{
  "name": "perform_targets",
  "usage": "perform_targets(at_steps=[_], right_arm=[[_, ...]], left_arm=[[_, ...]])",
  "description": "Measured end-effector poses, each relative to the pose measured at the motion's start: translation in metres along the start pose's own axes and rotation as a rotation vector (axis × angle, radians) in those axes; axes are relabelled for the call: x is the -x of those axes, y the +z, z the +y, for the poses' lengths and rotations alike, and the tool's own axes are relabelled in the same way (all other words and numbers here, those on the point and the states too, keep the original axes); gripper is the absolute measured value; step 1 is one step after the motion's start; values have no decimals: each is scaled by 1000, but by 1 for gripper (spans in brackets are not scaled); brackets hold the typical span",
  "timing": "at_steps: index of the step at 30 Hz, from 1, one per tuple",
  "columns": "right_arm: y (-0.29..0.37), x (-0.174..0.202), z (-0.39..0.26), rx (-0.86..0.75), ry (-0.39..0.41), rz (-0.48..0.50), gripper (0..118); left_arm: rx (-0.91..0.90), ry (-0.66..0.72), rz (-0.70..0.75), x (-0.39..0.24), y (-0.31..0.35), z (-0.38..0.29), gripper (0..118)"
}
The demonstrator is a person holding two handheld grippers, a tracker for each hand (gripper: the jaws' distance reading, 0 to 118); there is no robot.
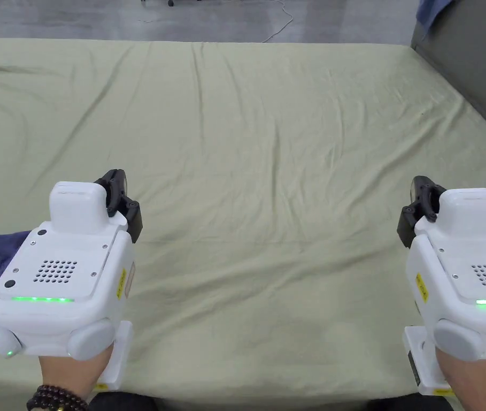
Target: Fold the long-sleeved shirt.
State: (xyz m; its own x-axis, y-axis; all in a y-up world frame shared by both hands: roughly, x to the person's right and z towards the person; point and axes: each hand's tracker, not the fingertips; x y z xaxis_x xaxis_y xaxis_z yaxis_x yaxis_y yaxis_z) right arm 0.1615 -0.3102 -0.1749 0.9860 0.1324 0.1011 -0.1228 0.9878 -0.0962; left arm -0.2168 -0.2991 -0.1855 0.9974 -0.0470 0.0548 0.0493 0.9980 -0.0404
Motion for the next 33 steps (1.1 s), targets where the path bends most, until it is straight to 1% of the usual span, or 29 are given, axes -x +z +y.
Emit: perform_targets(at_steps=[5, 6, 7, 8, 9, 10, 11, 12, 13, 16, 18, 24, 28, 30, 33], right_arm=[[0, 3, -3, 10, 3, 13, 0], [0, 3, -3, 10, 1, 14, 0], [0, 3, -4, 14, 5, 15, 6], [0, 4, -5, 19, 7, 18, 27], [0, 5, -6, 26, 10, 25, 57], [0, 6, -7, 34, 16, 21, 98], [0, 6, -10, 30, 19, 7, 117], [3, 5, -11, 13, 25, -16, 118], [4, 7, -12, -11, 32, -25, 118], [4, 4, -11, -23, 35, -13, 118], [5, 1, -10, -38, 25, -25, 118], [5, -7, -10, -40, 7, -33, 118], [6, -7, -10, -45, 7, -39, 118], [5, -6, -10, -45, 9, -40, 118], [5, -5, -11, -40, 13, -36, 118]], left_arm=[[-2, -15, -10, -3, 1, -2, 3], [-4, -21, -15, -3, 2, -3, 12], [2, -32, -11, -3, 1, -3, 33], [8, -35, -7, -3, 1, -4, 55], [16, -34, -4, -2, 0, -5, 84], [28, -27, -1, -2, -2, -6, 116], [40, -10, -2, 1, -3, -7, 118], [19, 11, -29, 1, 0, -7, 118], [28, -5, 1, 2, -1, -5, 118], [9, -5, -14, 2, -2, -5, 118], [-5, -11, -24, 1, -3, -7, 118], [-47, -87, -19, -8, -2, -15, 118], [-48, -74, -14, -8, 0, -13, 118], [-26, -83, 45, -8, 0, -11, 118], [-22, -65, 38, -3, 0, -12, 118]])
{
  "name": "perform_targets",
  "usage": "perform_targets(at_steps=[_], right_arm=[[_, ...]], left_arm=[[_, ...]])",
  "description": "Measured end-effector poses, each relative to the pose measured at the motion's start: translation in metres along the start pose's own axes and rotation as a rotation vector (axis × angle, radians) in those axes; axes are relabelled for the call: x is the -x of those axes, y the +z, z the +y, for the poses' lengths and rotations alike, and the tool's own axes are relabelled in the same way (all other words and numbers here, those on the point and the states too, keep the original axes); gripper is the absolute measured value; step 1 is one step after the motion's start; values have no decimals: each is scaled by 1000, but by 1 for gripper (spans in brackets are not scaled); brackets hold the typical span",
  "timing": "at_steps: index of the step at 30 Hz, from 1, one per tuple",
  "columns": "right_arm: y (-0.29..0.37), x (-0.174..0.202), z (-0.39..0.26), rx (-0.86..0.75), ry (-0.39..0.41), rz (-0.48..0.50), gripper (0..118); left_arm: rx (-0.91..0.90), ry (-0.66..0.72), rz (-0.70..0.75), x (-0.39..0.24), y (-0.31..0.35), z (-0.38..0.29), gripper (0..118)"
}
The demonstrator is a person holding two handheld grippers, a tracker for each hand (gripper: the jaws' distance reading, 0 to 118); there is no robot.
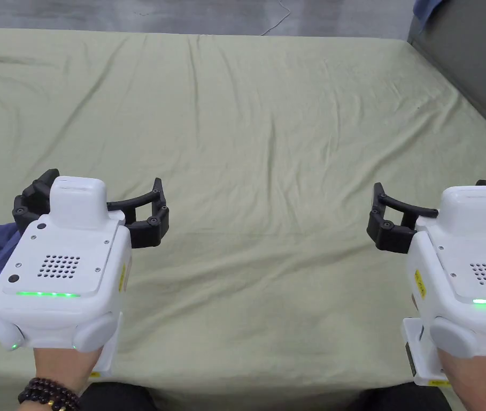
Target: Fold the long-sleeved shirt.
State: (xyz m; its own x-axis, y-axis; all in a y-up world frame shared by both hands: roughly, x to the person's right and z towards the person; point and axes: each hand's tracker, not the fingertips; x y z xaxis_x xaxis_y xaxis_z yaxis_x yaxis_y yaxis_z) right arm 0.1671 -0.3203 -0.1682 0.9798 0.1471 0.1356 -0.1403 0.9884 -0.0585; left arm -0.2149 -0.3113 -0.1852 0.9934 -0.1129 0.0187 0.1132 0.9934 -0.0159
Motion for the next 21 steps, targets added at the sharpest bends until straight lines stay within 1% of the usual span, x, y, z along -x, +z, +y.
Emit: perform_targets(at_steps=[5, 11, 21], right_arm=[[0, 0, -1, 9, -3, 8, 118], [-1, 1, -1, 20, -3, 10, 118], [-1, -1, -1, 20, -6, 2, 118]], left_arm=[[13, 36, -10, 3, 0, -1, 118], [10, 9, -28, -2, 1, -1, 118], [16, 12, -30, 0, 0, 0, 118]])
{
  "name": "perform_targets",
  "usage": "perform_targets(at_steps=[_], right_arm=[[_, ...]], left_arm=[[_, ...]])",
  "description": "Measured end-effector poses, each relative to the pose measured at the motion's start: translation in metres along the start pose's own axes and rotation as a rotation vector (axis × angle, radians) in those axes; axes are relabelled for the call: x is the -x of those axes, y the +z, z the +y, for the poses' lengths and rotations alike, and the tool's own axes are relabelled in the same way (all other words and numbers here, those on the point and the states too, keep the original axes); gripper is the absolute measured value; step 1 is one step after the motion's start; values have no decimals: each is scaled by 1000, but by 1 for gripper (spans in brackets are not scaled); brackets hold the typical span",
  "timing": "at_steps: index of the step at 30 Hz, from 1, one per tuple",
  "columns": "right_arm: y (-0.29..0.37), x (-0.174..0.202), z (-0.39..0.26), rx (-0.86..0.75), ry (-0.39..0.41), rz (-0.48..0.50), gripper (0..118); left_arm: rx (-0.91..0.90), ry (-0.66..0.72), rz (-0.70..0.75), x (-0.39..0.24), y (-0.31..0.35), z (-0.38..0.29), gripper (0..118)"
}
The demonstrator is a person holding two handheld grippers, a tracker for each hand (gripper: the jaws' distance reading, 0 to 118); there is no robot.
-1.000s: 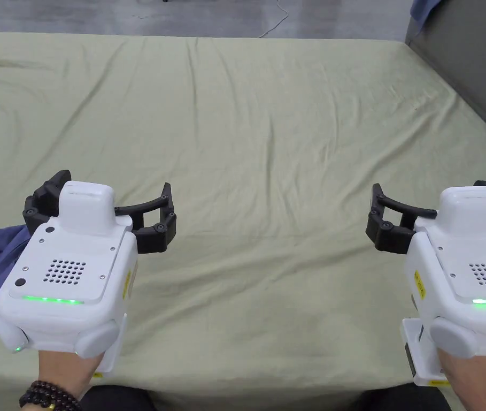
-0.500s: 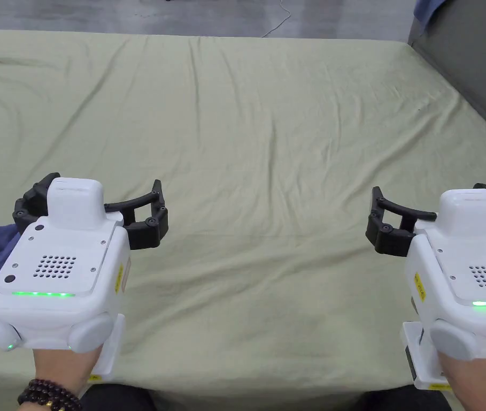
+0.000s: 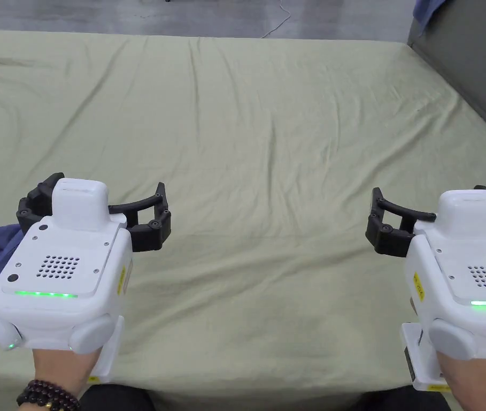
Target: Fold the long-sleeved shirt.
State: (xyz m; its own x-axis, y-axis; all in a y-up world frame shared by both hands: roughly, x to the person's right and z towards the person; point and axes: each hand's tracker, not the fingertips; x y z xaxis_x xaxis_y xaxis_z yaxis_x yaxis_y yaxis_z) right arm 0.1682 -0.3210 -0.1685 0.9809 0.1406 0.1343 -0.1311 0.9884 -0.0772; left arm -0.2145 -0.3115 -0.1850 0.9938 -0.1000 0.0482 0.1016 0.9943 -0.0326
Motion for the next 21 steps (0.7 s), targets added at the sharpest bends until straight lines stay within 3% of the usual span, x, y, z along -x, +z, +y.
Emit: perform_targets(at_steps=[21], right_arm=[[0, 0, 0, 3, 5, -2, 118]], left_arm=[[-1, 8, -18, 0, 0, 1, 118]])
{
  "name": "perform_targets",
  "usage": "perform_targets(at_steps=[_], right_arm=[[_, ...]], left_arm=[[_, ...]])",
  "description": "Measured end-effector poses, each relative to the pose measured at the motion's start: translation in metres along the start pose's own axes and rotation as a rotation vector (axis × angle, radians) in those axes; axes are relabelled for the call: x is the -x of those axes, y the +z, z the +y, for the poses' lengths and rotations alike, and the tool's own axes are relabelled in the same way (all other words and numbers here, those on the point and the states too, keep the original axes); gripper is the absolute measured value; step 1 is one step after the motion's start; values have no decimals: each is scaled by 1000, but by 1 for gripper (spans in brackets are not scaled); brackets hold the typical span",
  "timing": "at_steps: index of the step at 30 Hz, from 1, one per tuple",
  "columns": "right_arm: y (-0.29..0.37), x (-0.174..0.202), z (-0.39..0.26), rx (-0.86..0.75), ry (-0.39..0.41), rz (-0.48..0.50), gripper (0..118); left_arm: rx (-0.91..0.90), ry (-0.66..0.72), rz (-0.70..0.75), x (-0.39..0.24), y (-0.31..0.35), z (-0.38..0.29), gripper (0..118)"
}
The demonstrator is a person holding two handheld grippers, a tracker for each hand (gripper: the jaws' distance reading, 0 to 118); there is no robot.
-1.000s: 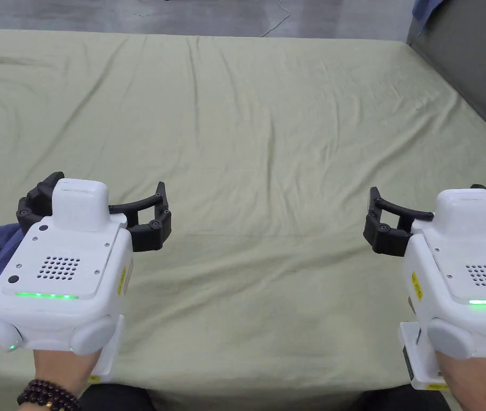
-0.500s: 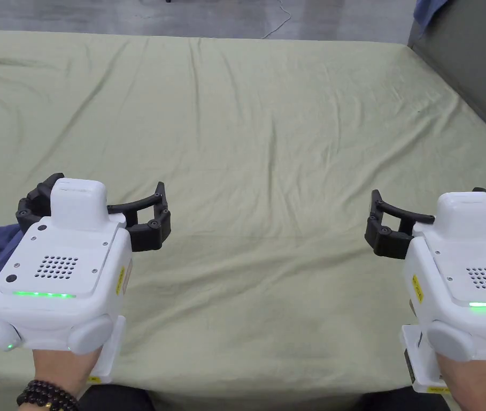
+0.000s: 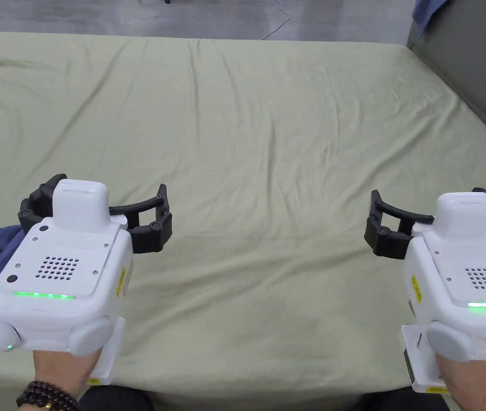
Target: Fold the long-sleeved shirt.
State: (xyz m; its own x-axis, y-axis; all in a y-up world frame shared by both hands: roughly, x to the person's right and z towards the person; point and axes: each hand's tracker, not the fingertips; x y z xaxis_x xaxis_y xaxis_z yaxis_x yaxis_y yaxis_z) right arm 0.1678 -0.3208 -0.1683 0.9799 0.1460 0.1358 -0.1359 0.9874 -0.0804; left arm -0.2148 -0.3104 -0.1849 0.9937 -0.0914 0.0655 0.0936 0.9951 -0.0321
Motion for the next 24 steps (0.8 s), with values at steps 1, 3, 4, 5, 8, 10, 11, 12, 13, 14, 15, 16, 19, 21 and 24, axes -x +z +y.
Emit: perform_targets(at_steps=[1, 3, 4, 5, 8, 10, 11, 12, 13, 14, 15, 16, 19, 21, 24], right_arm=[[0, 0, 0, 1, 0, 2, 118], [0, 1, 0, 0, 1, 4, 118], [0, 1, -1, 0, 4, 5, 118], [0, 1, -1, 1, 7, 1, 118], [-1, 1, -2, 1, 6, 3, 118], [-1, 1, -2, 2, 5, 1, 118], [-1, 1, -2, 3, 6, 3, 118], [0, 1, -2, 3, 7, 4, 118], [0, 2, -2, 3, 8, 3, 118], [0, 2, -2, 2, 9, 3, 118], [0, 2, -2, 1, 9, 3, 118], [0, 2, -2, 0, 9, 4, 118], [0, 2, -1, 1, 9, 3, 118], [0, 2, -2, 1, 9, 2, 118], [0, 1, -2, 1, 9, 1, 118]], left_arm=[[1, 5, 0, 0, 0, 0, 118], [0, 14, -4, 1, 0, 1, 118], [-5, 19, -7, 2, 0, 1, 118], [-10, 19, -3, 3, 0, 2, 118], [-19, 7, 0, 2, 1, 2, 118], [-24, -5, 4, 1, 1, 3, 118], [-26, -6, 6, 0, 1, 3, 118], [-26, -7, 7, 0, 1, 3, 118], [-26, -7, 5, 1, 1, 3, 118], [-25, -8, 4, 0, 1, 3, 118], [-24, -11, 5, 0, 1, 3, 118], [-25, -11, 5, 0, 1, 2, 118], [-22, -2, 2, 1, 1, 2, 118], [-23, 1, 1, 1, 1, 2, 118], [-24, -1, 3, 1, 1, 2, 118]])
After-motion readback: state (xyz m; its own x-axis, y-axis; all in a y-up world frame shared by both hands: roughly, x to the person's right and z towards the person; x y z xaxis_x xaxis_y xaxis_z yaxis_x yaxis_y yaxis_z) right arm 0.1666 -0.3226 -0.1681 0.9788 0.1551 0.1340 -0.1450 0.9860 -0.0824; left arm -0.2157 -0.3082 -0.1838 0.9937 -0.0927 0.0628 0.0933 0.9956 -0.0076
